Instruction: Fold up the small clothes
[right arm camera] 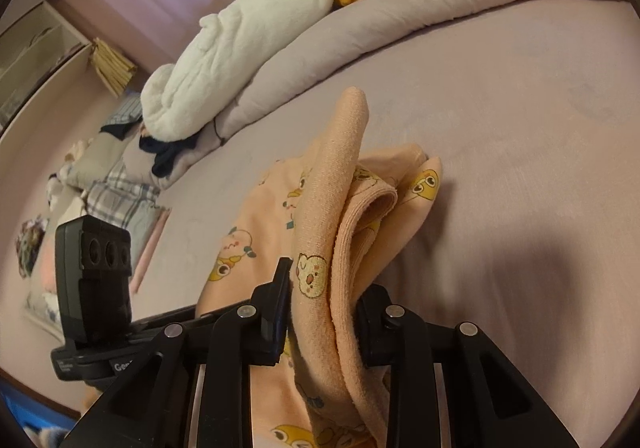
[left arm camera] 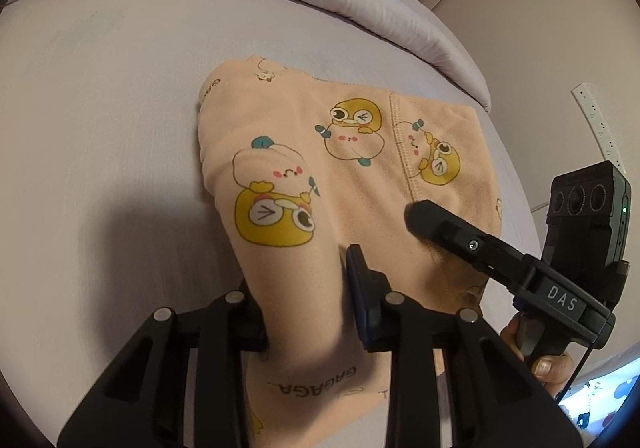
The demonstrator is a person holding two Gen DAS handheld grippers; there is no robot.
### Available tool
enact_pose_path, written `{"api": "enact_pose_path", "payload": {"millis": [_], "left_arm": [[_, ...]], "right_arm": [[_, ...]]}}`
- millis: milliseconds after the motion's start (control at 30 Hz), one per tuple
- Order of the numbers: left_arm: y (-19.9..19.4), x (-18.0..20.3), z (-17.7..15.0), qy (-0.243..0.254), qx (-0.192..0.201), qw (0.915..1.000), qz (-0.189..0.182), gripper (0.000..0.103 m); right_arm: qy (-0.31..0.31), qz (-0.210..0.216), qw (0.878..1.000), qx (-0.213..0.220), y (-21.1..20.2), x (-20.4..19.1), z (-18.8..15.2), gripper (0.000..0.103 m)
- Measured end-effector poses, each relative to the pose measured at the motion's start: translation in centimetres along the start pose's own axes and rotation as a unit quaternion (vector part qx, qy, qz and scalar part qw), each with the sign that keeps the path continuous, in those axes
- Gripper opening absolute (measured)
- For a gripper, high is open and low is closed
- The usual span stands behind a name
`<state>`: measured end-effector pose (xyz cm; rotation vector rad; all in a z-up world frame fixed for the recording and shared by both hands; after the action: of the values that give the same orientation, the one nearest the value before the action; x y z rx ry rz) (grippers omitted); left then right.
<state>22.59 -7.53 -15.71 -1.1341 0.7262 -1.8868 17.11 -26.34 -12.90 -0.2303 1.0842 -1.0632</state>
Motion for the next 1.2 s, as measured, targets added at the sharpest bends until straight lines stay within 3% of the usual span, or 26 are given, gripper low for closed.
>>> {"api": "enact_pose_path", "payload": {"millis": [633,1200], "left_arm": [[-7.2,2.9,-11.5,0.014,0.018,0.9997,0.0,0.029],[-13.1,3.5,-14.9,-0.003,0.067,0.9977,-0.012,0.029]], "right_arm": [[-0.062,-0.011,0.998,-0.022,-4.9,-6.0,-8.3,0.029],[-0.131,-0.007,0.991,-0.007,-7.0,-11.8,-11.0,0.029]]}}
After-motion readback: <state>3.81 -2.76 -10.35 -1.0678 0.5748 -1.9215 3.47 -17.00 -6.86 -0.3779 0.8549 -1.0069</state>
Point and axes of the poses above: each gripper's, at about its wrist camera, not at the fingertips, and y roughly the way its jaws point, x to its right, z to its top, the point moved 5 cm from there along y, roughly the way its jaws point, and after that the axes turned 4 degrees about z, right-handed, at the moved point
